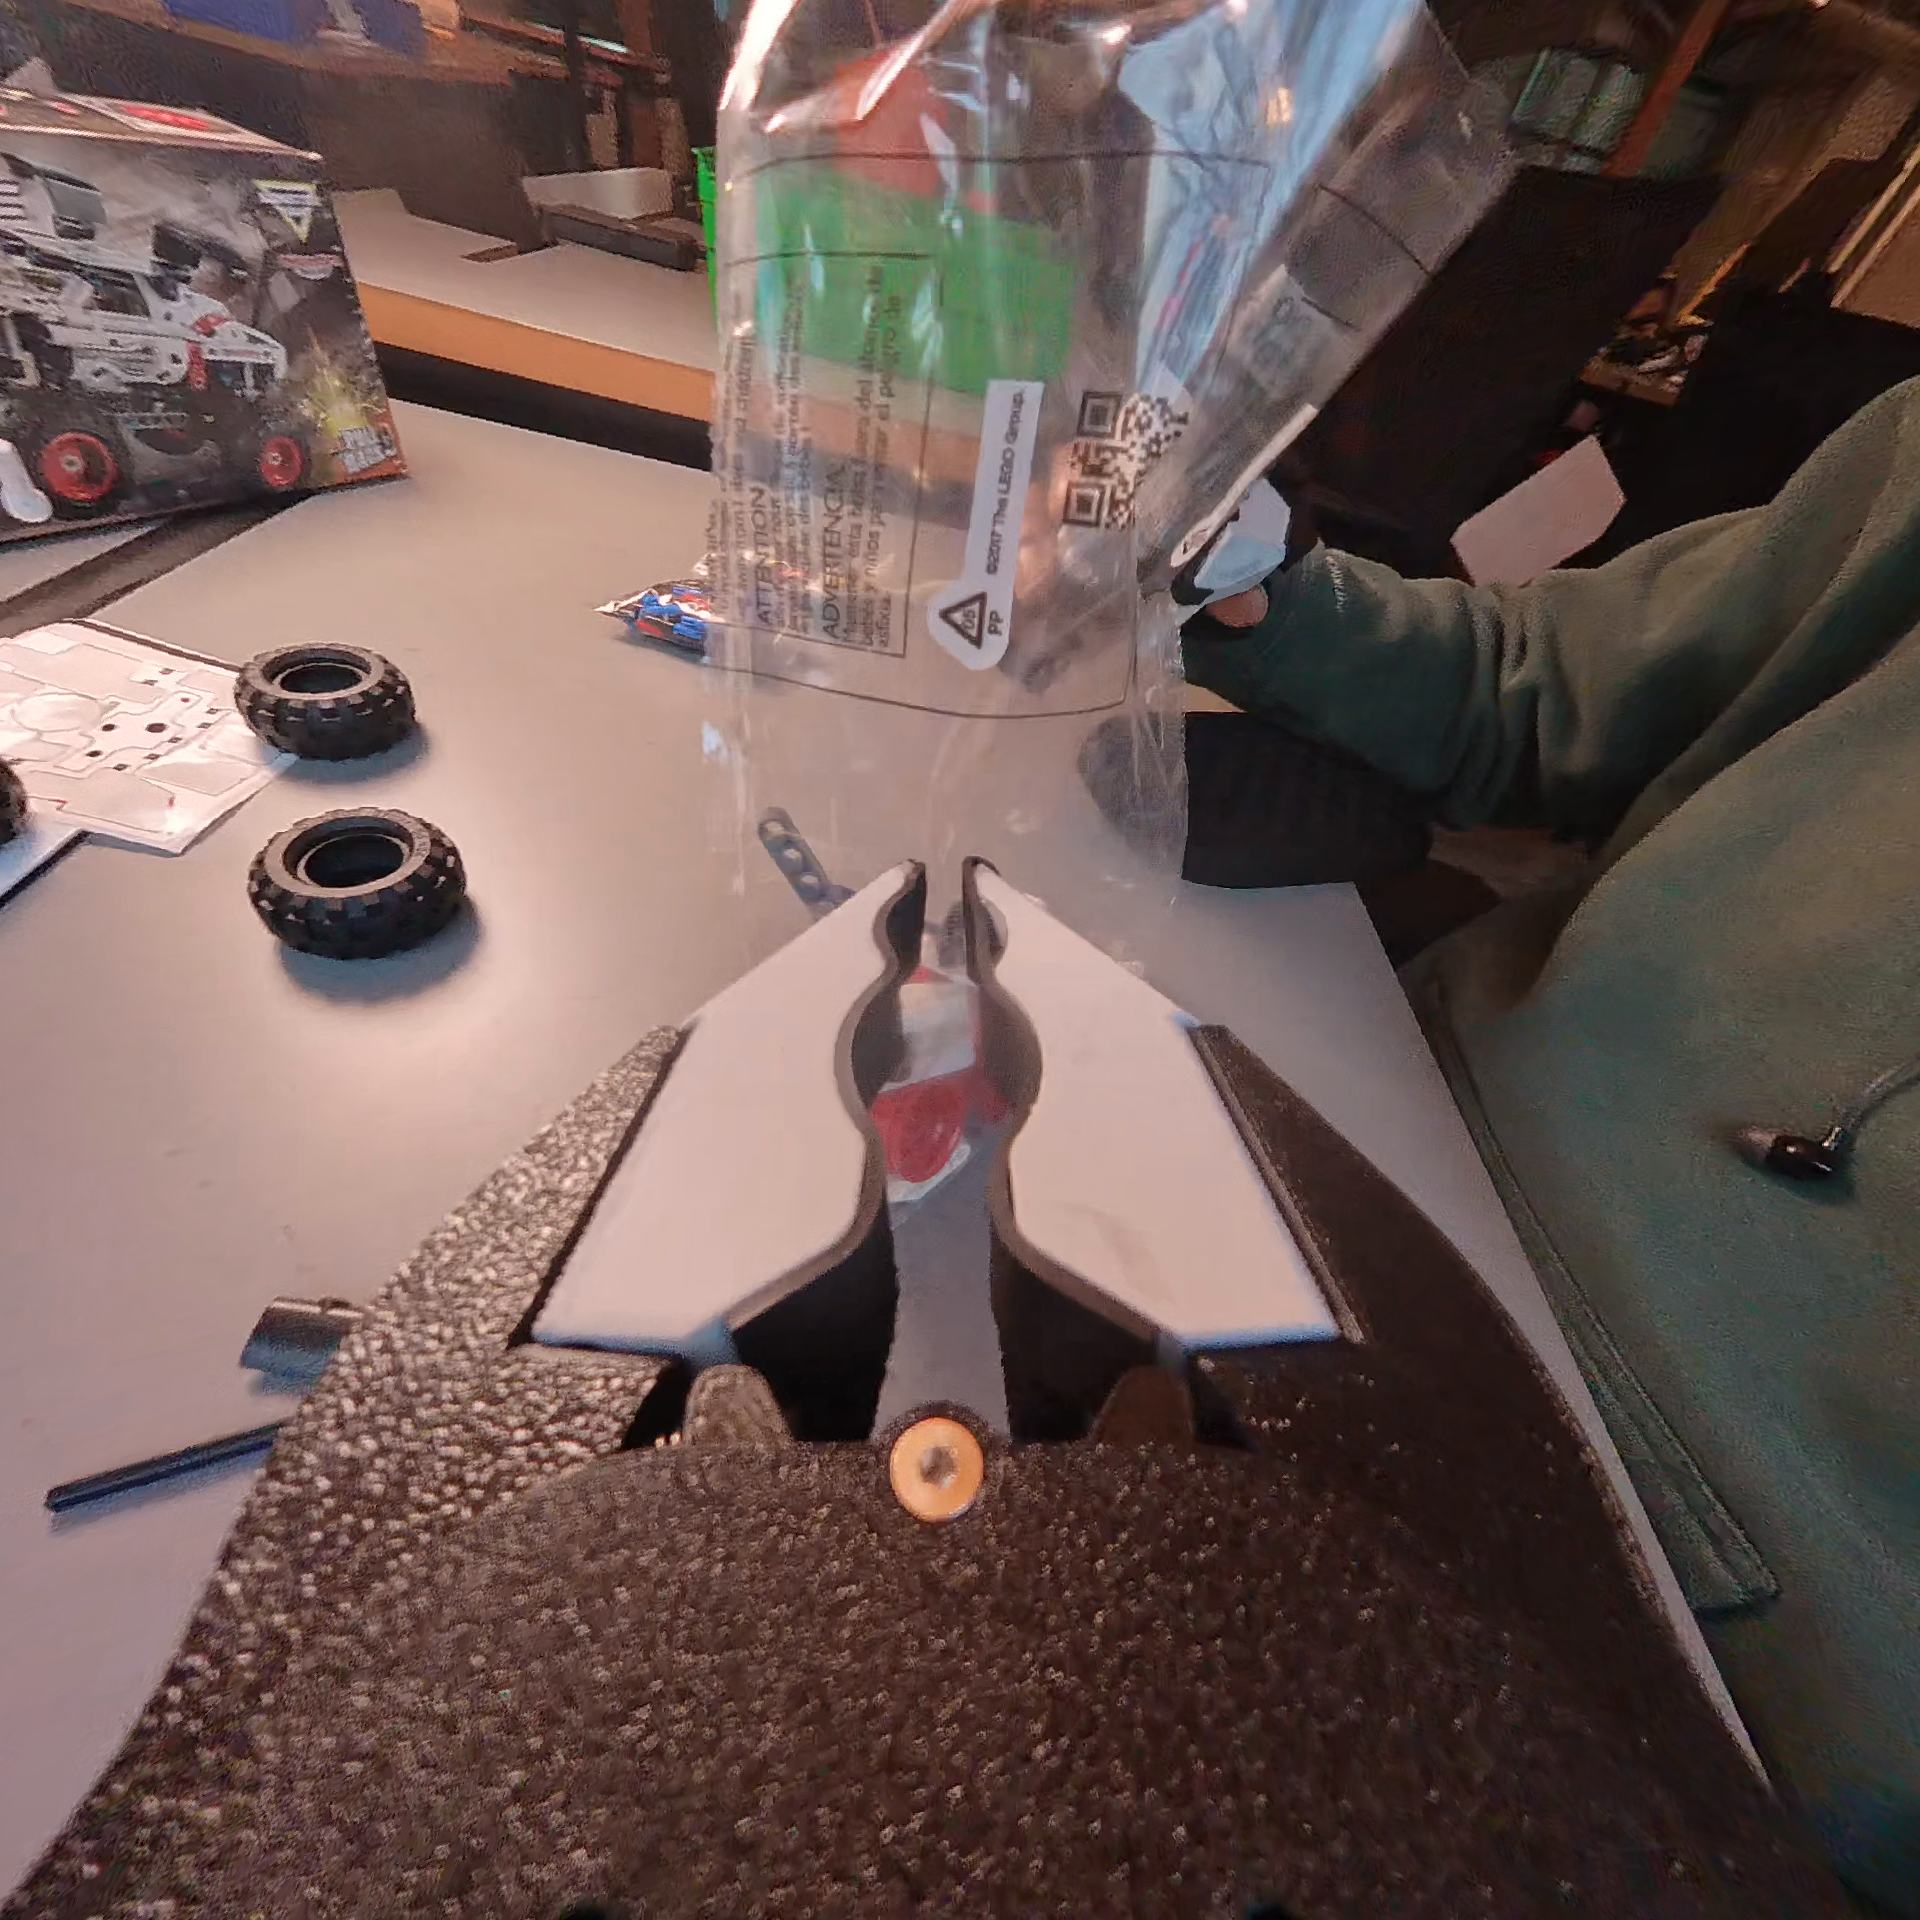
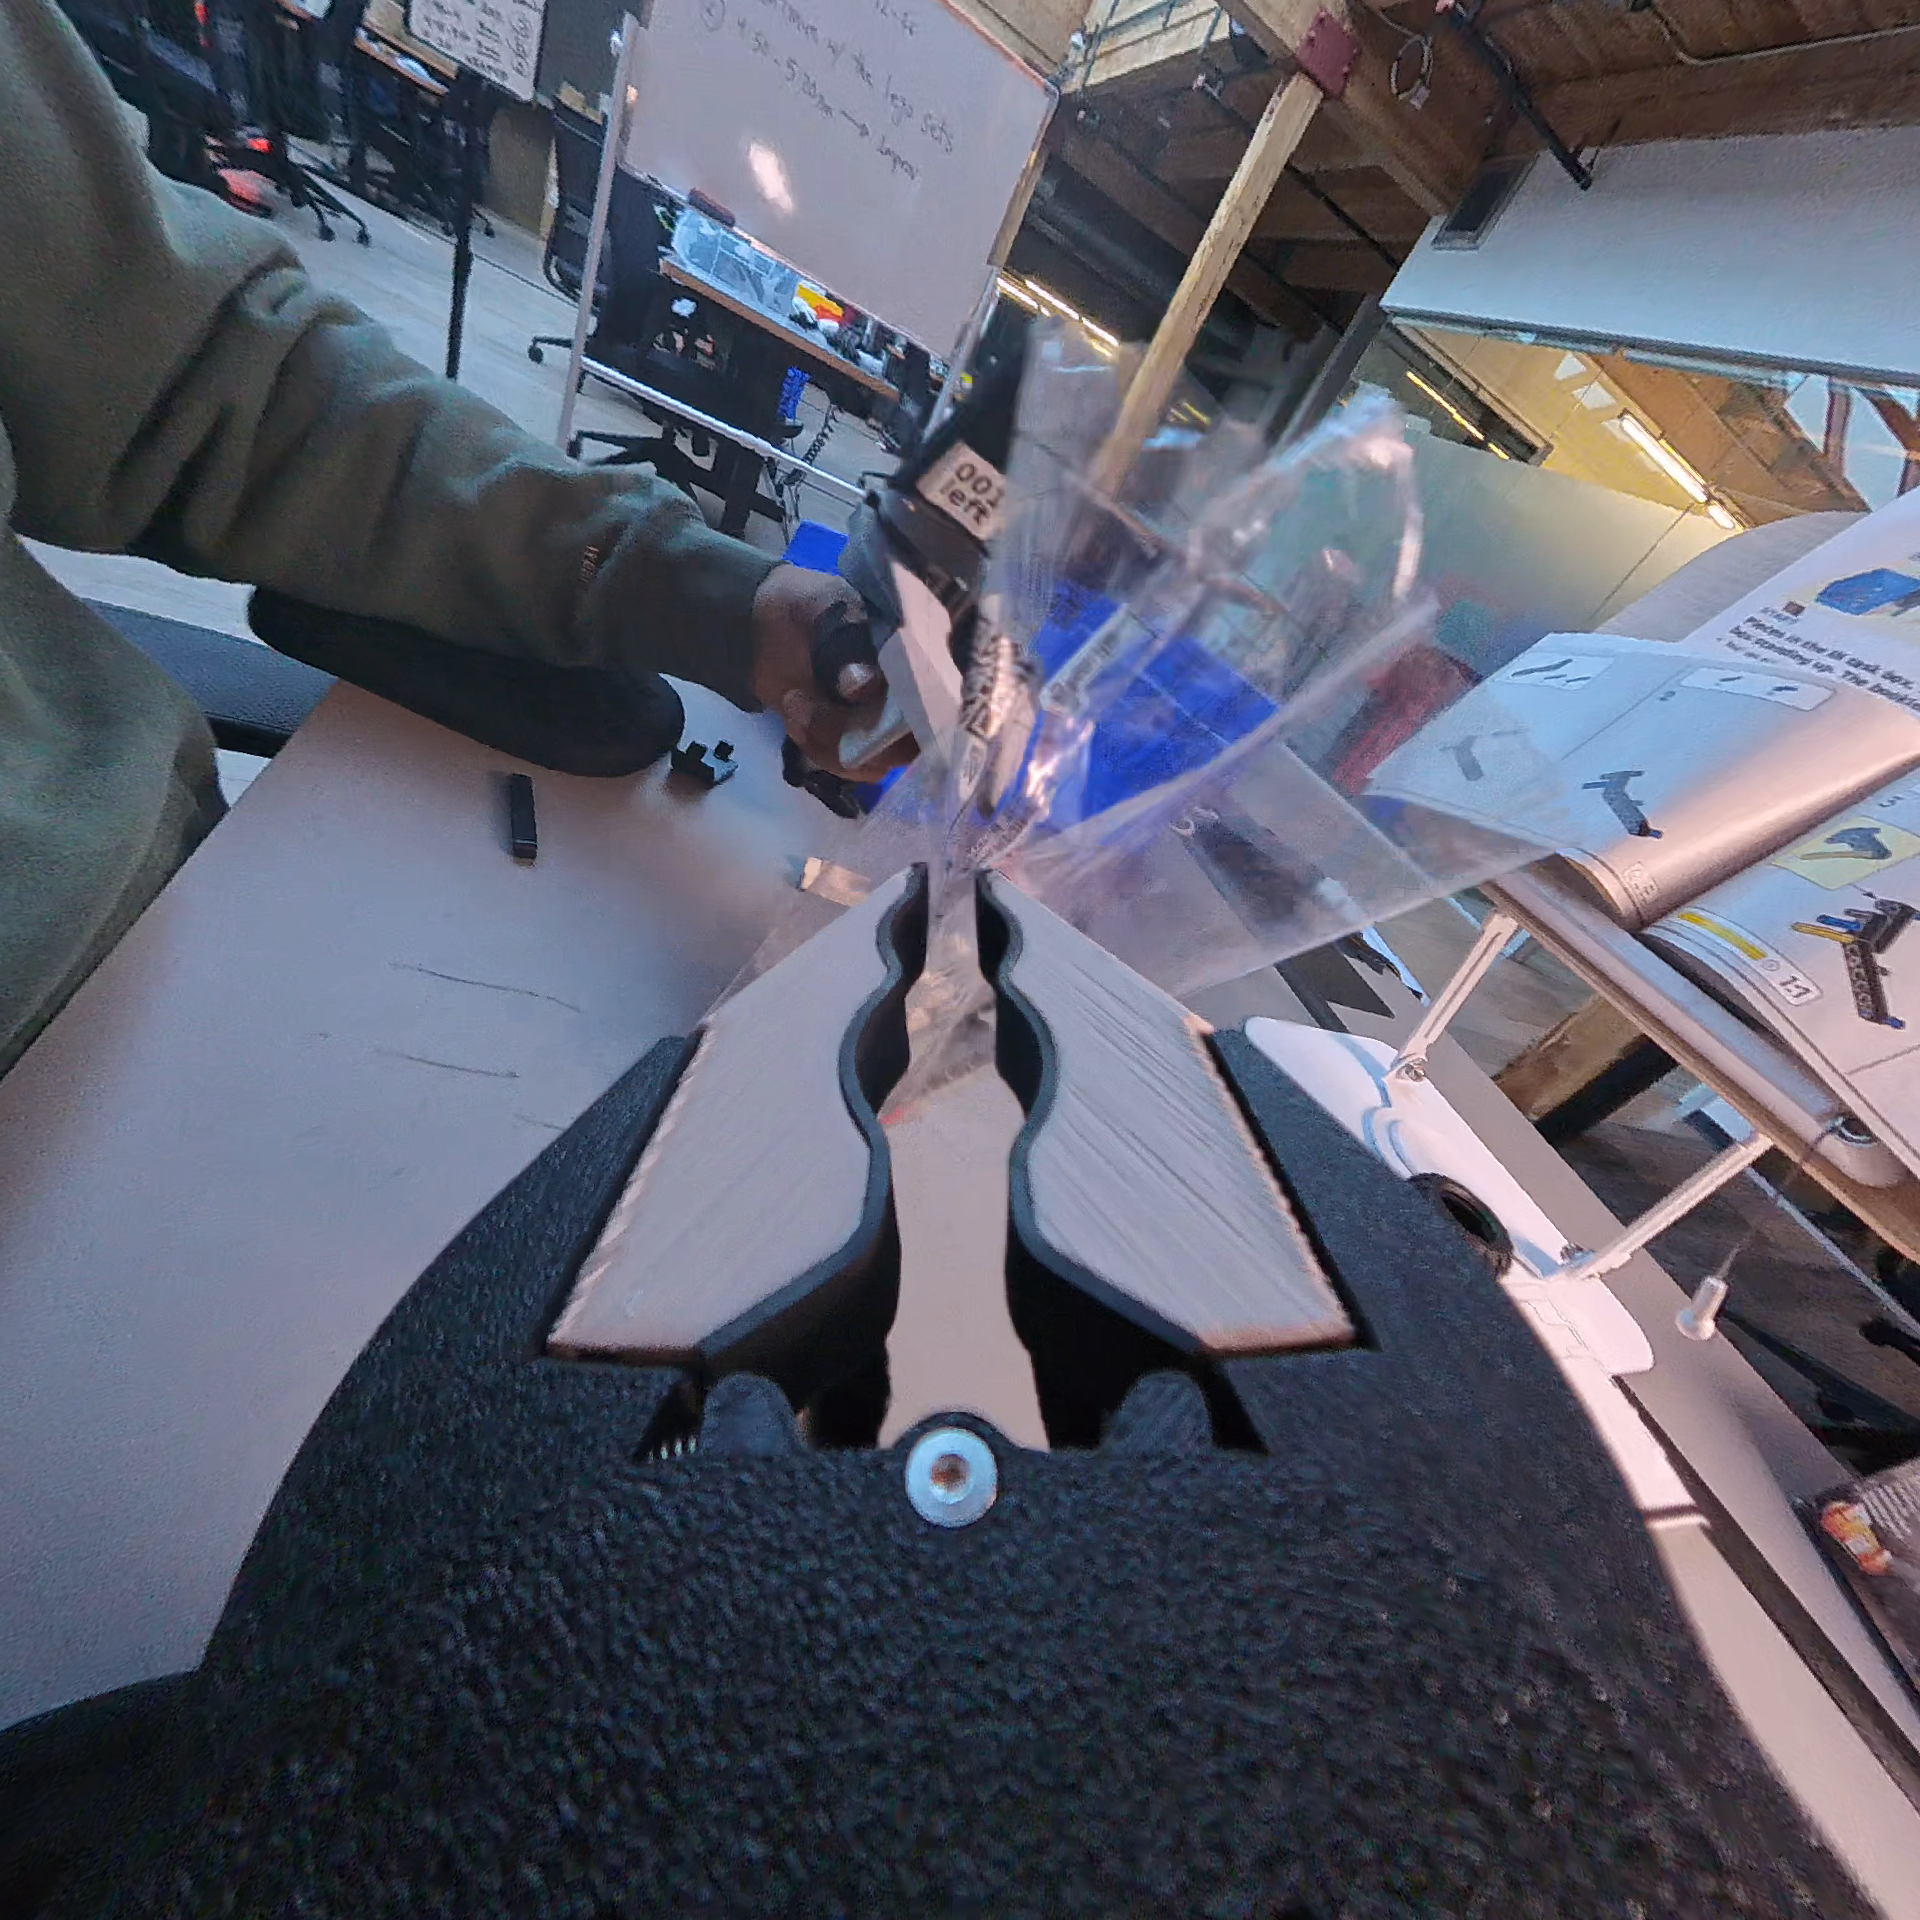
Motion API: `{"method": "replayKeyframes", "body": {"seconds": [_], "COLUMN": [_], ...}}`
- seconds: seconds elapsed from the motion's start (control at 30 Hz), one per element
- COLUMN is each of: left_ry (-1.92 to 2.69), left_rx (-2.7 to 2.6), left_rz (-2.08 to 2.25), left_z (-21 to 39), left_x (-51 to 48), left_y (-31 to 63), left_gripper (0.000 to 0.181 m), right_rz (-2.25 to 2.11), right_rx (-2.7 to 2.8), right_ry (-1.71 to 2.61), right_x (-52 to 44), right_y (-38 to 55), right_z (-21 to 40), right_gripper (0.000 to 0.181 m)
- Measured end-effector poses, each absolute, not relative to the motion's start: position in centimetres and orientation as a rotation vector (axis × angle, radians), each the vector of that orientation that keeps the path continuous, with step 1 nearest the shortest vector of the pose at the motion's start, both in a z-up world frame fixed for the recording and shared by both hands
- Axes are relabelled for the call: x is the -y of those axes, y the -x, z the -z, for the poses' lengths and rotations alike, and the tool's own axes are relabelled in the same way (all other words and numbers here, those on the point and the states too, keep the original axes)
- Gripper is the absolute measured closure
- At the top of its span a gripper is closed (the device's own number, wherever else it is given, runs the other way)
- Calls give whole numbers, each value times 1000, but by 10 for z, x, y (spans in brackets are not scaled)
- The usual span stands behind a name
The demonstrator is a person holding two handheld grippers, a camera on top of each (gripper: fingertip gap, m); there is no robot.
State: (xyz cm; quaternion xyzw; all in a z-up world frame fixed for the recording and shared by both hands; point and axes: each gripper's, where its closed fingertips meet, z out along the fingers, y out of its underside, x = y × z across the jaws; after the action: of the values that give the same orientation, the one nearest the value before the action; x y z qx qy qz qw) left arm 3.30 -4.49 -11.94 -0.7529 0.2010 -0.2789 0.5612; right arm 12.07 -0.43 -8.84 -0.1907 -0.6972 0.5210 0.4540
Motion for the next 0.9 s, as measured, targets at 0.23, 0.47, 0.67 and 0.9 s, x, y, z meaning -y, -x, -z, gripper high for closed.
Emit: {"method": "replayKeyframes", "body": {"seconds": [0.23, 0.47, 0.67, 0.9], "left_ry": [1784, 1673, 1614, 1617], "left_rx": [-458, -296, -500, -483], "left_rz": [546, 713, 1013, 714], "left_z": [123, 111, 110, 107], "left_x": [69, 72, 93, 88], "left_y": [-35, -14, -52, -41], "left_gripper": [181, 127, 163, 181], "right_rz": [-1261, -1311, -1334, -1369], "right_rx": [1759, 1785, 1796, 1691], "right_ry": [501, 333, 316, 567], "right_x": [13, 41, 44, 4], "right_y": [-122, -137, -140, -128], "right_z": [98, 83, 87, 79], "right_gripper": [181, 181, 181, 162]}}
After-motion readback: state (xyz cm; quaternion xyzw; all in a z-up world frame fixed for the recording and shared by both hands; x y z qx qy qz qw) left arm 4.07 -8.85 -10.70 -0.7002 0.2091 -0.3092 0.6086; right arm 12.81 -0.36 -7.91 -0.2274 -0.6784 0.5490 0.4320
